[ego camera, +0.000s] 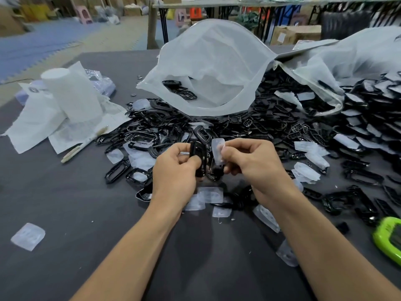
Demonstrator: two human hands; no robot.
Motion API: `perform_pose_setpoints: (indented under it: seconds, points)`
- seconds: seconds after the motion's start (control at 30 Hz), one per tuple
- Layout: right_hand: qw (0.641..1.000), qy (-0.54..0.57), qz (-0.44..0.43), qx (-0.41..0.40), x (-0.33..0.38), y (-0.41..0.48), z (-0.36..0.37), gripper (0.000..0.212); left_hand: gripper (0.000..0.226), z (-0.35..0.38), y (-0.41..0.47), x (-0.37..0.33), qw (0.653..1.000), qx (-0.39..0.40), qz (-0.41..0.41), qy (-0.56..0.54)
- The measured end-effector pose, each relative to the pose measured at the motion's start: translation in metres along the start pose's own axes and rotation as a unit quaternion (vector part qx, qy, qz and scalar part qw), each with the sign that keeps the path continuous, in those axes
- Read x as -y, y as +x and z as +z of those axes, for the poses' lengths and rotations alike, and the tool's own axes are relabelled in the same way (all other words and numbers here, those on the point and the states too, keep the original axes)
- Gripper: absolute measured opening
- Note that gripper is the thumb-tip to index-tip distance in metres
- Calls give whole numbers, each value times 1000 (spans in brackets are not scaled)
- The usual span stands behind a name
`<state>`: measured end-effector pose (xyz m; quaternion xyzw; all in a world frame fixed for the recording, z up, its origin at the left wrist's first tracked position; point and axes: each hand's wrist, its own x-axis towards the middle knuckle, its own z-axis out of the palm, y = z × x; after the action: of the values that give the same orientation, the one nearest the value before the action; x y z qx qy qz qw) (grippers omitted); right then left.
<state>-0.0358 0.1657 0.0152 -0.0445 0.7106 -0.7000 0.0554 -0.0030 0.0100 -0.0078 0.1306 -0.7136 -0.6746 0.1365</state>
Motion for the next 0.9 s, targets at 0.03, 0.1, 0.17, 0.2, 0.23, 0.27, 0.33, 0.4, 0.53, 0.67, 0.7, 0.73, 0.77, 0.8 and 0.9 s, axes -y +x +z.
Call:
perform_pose_setpoints:
  seconds: [0.03, 0.1, 0.17, 0.2, 0.23, 0.27, 0.33, 0.4, 0.53, 0.67, 0.7, 0.73, 0.77, 0.8, 0.9]
  points:
    - [1000, 10, 5, -1, 0, 0, 0, 12, 19, 0, 0, 0, 1000, -9, -3, -10]
    - [1000, 25, 13, -1, 1, 0, 0, 11, 18, -1, 0, -1, 1000, -13, -4, -22]
    - [999, 33, 19, -3, 1, -1, 2, 11, 17, -1, -1, 0, 1000, -7, -1, -27]
    - [999, 40, 22, -8, 2, -1, 2, 12, 16, -1, -1, 1, 1000, -1, -2, -30]
    - [998, 48, 26, -12, 2, -1, 2, 13, 16, -1, -2, 1, 999, 6, -4, -34]
    - [998, 57, 33, -11, 2, -1, 1, 14, 17, -1, -2, 1, 999, 12, -5, -39]
    - [996, 76, 54, 4, 3, -1, 0, 18, 16, 0, -3, 2, 999, 23, -7, -47]
    - [993, 96, 71, 24, 4, -1, -1, 25, 16, 1, -3, 2, 998, 28, -10, -55]
    - [978, 173, 108, 47, 7, -2, 2, 38, 16, 0, -2, 2, 998, 29, -10, -61]
    - [981, 165, 101, 33, 5, -1, 1, 24, 16, 0, -2, 3, 998, 25, -3, -60]
    - [983, 159, 91, 30, 3, -1, 1, 18, 15, 0, -1, 3, 998, 22, 0, -56]
    - [983, 157, 84, 31, 2, -1, 1, 20, 14, 1, -1, 2, 998, 21, 5, -51]
    - [984, 156, 79, 38, 1, -2, 1, 28, 14, 2, -2, 2, 999, 18, 11, -43]
    - [984, 152, 74, 48, 1, -2, 2, 35, 15, 2, -2, 1, 999, 15, 13, -38]
    - [986, 137, 63, 70, 2, -4, 2, 30, 16, 3, -4, 0, 999, 17, 11, -43]
